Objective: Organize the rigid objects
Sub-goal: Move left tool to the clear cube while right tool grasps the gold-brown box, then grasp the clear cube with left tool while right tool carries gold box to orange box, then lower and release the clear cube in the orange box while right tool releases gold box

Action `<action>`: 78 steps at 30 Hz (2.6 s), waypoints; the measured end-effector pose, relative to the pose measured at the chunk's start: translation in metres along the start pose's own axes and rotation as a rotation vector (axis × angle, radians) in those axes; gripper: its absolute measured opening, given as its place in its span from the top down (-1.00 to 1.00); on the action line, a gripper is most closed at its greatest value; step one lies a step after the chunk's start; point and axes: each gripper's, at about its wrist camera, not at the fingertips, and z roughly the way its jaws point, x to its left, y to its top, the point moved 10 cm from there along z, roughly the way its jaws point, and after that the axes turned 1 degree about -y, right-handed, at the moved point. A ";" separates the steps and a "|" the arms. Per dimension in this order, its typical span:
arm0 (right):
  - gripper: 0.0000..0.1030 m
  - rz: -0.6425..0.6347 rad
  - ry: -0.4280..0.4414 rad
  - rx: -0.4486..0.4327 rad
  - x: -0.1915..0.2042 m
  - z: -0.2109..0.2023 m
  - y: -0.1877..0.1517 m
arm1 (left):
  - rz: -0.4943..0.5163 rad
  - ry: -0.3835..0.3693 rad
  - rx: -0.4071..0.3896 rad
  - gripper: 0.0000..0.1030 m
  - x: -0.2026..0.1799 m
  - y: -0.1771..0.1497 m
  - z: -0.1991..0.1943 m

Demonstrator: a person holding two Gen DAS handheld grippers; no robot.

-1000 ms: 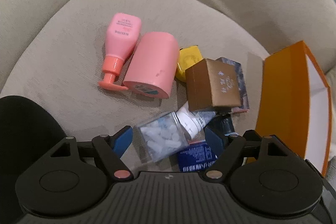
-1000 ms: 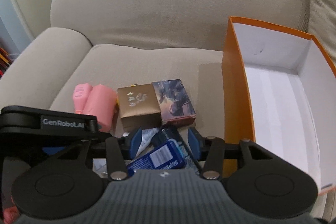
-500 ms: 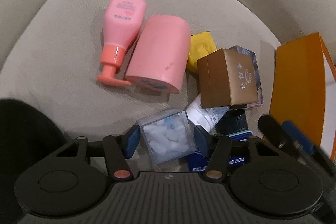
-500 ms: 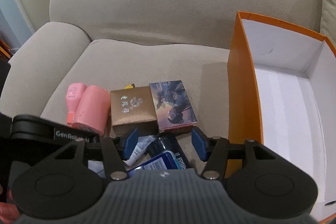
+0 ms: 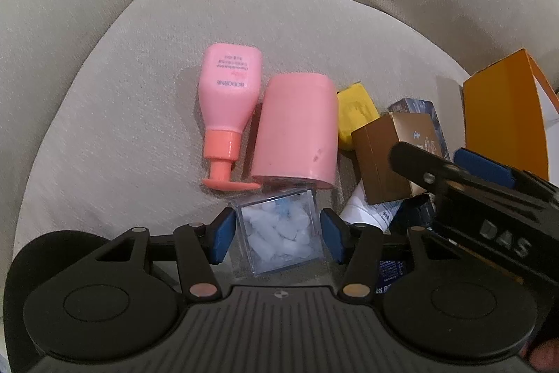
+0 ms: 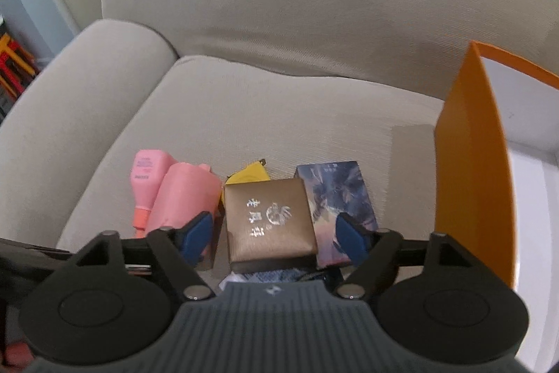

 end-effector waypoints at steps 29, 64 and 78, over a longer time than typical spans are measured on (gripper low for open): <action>-0.18 0.090 -0.045 -0.244 -0.026 -0.126 0.004 | 0.179 -0.081 -0.200 -0.16 -0.079 -0.008 -0.093; -0.18 0.476 -0.166 -0.199 -0.273 -0.093 -0.028 | 1.515 -0.039 -0.065 -0.15 -0.328 -0.009 0.037; -0.18 0.531 -0.111 -0.135 -0.277 -0.037 -0.015 | 1.746 0.123 0.045 -0.15 -0.324 0.002 0.099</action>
